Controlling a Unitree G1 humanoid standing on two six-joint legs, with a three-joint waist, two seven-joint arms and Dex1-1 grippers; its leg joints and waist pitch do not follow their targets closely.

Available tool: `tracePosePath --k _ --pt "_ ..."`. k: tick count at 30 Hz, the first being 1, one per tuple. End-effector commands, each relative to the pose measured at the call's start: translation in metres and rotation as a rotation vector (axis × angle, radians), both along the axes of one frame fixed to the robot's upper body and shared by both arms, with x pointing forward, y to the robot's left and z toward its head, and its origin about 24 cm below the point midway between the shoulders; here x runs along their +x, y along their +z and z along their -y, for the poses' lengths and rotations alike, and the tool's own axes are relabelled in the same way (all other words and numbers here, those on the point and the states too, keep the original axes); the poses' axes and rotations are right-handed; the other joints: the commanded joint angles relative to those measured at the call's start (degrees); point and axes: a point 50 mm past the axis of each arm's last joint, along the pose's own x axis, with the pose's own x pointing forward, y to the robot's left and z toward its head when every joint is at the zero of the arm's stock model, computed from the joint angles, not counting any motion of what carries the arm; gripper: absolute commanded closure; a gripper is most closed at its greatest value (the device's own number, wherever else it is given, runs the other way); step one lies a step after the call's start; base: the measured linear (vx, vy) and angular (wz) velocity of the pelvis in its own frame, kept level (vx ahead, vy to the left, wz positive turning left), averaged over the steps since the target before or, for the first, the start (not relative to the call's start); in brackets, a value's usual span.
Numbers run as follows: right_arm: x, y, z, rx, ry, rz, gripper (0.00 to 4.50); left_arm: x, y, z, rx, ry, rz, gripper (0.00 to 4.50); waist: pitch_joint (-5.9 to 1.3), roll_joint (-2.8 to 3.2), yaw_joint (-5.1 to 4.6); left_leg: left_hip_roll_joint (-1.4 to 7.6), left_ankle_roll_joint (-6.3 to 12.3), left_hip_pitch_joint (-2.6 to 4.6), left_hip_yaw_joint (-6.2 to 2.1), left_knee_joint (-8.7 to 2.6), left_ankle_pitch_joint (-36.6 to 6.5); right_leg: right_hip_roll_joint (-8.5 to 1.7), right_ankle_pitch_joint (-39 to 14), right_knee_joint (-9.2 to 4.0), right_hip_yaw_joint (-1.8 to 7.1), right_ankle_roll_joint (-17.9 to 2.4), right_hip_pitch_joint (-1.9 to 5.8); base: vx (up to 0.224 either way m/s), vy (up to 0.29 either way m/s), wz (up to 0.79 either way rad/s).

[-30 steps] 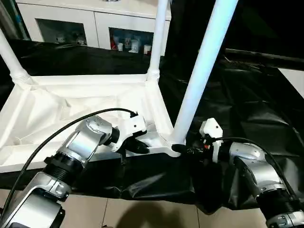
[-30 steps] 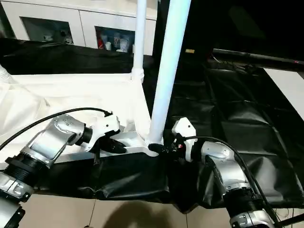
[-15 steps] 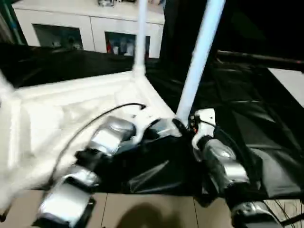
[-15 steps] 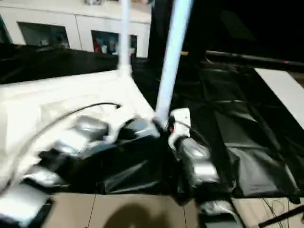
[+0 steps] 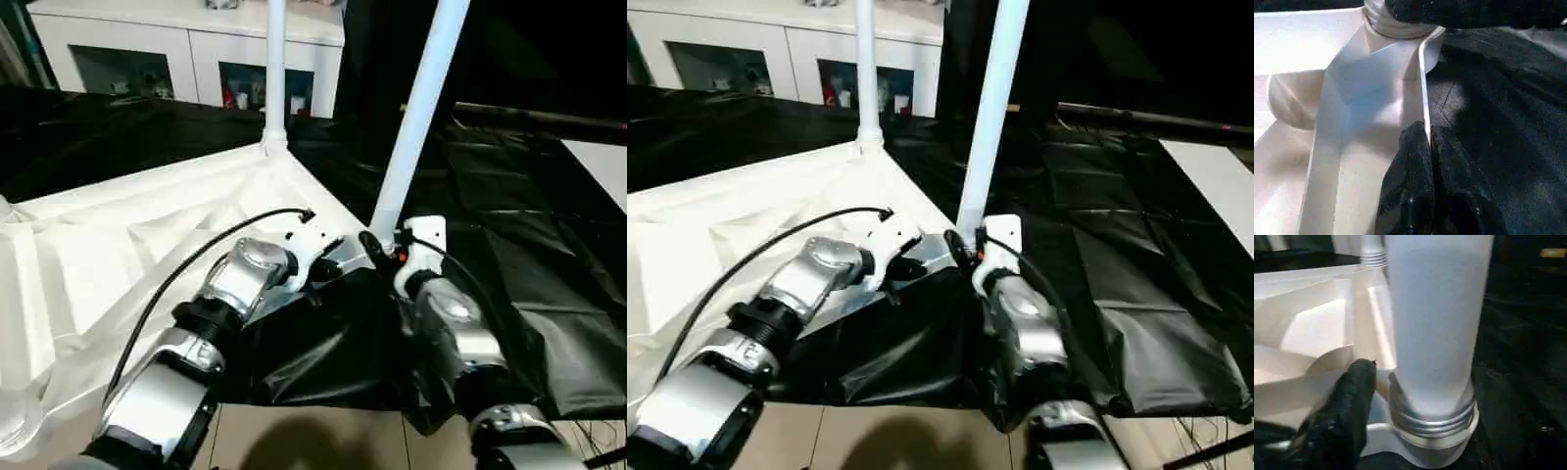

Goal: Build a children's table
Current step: Rotate leg to tighten

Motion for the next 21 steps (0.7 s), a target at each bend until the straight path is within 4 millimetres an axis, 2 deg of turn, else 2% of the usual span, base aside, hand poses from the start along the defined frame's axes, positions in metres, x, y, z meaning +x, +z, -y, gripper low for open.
tracePosePath --k 1,2,4,5,7,8,11,14,19,21 --pt "-0.006 0.005 -0.001 -0.057 0.184 0.02 1.15 -0.016 -0.019 -0.006 0.073 -0.105 -0.108 4.5 -2.7 0.43 0.41 0.87 2.19 -0.43 0.11 -3.55 -12.1 -3.1 -11.7 -4.84 2.88 -9.4 2.56 0.0 0.0 0.0" --pt "-0.006 0.005 0.0 -0.06 0.191 0.022 1.15 -0.016 -0.019 -0.006 0.073 -0.109 -0.109 4.5 -2.67 0.44 0.43 0.92 2.37 -0.44 0.16 -3.52 -11.8 -3.14 -11.1 -4.81 2.96 -9.6 2.57 0.0 0.0 0.0" --pt "-0.014 0.01 0.011 -0.114 0.325 0.044 1.15 -0.02 -0.017 -0.014 0.07 -0.177 -0.116 4.5 -2.72 0.59 0.39 1.02 2.56 -0.47 0.22 -3.47 -10.9 -3.17 -9.1 -4.53 2.98 -10.7 2.53 0.0 0.0 0.0" --pt "-0.019 0.012 0.016 -0.143 0.395 0.053 1.15 -0.023 -0.016 -0.019 0.07 -0.205 -0.127 4.5 -2.83 0.45 0.56 1.13 2.64 -0.44 0.11 -3.5 -10.7 -3.16 -8.5 -4.44 2.85 -10.9 2.84 0.0 0.0 0.0" --pt "-0.025 0.014 0.021 -0.17 0.466 0.06 1.15 -0.026 -0.014 -0.025 0.07 -0.24 -0.138 4.5 -2.86 0.6 0.6 1.18 3.39 -0.38 0.25 -3.29 -9.8 -3.02 -5.6 -4.05 2.93 -11.7 2.69 0.0 0.0 0.0" --pt "-0.029 0.015 0.025 -0.187 0.519 0.064 1.15 -0.029 -0.011 -0.031 0.064 -0.284 -0.151 4.5 -2.87 0.45 0.57 1.15 3.72 -0.64 0.24 -3.19 -8.7 -3.04 -4.0 -3.8 2.89 -12.1 2.83 0.0 0.0 0.0" --pt "-0.034 0.018 0.028 -0.198 0.583 0.068 1.15 -0.034 -0.007 -0.037 0.052 -0.345 -0.17 4.5 -2.82 0.54 0.55 1.2 4.0 -0.49 0.29 -3.2 -8.5 -3.03 -3.0 -3.64 2.92 -12.9 2.76 0.0 0.0 0.0" --pt "-0.041 0.018 0.027 -0.219 0.661 0.065 1.15 -0.04 -0.002 -0.045 0.033 -0.406 -0.195 4.5 -2.74 0.74 0.66 1.31 3.75 -0.2 0.36 -3.26 -9.7 -3.14 -4.2 -3.79 2.94 -13.3 2.55 0.0 0.0 0.0" --pt "-0.046 0.016 0.026 -0.228 0.708 0.053 1.15 -0.04 0.0 -0.052 0.04 -0.402 -0.203 4.5 -2.64 0.88 1.1 1.39 2.29 0.2 0.47 -3.38 -11.5 -3.1 -5.6 -3.86 3.08 -13.4 2.25 0.0 0.0 0.0" --pt "-0.047 0.014 0.024 -0.22 0.731 0.039 1.15 -0.04 0.001 -0.054 0.045 -0.403 -0.204 4.5 -2.68 0.8 1.16 1.31 2.12 -0.01 0.41 -3.39 -11.5 -3.11 -5.6 -3.77 3.04 -13.2 2.46 0.0 0.0 0.0"
